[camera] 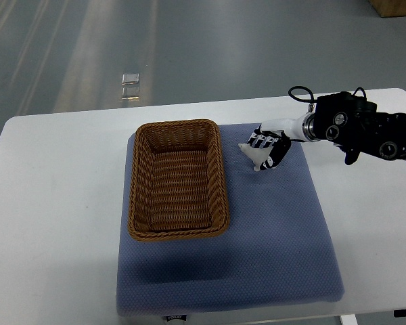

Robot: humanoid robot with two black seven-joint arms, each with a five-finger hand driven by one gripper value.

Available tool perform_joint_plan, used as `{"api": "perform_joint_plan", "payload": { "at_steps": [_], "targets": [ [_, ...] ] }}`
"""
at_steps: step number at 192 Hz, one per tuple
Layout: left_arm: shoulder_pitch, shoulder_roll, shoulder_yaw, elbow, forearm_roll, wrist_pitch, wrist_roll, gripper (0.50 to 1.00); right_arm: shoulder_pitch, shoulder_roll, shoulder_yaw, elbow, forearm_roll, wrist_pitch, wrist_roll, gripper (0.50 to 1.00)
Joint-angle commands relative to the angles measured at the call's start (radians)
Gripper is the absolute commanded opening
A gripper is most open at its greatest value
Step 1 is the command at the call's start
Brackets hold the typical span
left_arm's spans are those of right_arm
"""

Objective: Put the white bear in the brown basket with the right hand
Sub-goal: 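Lower the right hand and close its fingers around the white bear, then lift the white bear up off the mat with the right hand, then carry the bear over the brown basket and lower it inside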

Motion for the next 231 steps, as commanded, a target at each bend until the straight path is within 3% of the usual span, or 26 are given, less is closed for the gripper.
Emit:
{"api": "perform_joint_plan", "payload": {
  "at_steps": [1,9,24,76,157,190,231],
  "targets": [
    [0.0,0.0,0.0,0.0,0.0,0.0,0.0,1.0,-0.001,0.0,-0.002,0.0,0.0,0.0,0.0,0.66],
    [0.0,0.0,0.0,0.0,0.0,0.001,0.0,1.0,-0.001,0.0,-0.002,-0.002,-0.002,0.0,0.0,0.623],
    [0.0,0.0,0.0,0.0,0.0,0.0,0.0,1.0,0.001,0.0,-0.002,0.0,-0.008,0.0,0.0,0.5],
    [0.001,0.0,0.0,0.008,0.0,0.001,0.0,1.0,0.035,-0.048,0.008,0.002,-0.002,0.011,0.0,0.5],
    [0.0,0.0,0.0,0.0,0.0,0.001,0.0,1.0,0.366,-0.232,0.012,0.161,0.116,0.098,-0.002,0.5],
    [0.0,0.0,0.0,-0.002,0.0,0.001,0.0,1.0,0.412,-0.201,0.005,0.167,0.116,0.1,-0.002,0.5],
    [0.0,0.0,0.0,0.0,0.0,0.0,0.0,1.0,0.418,-0.008,-0.003,0.136,0.153,0.046,0.003,0.5]
  ]
}}
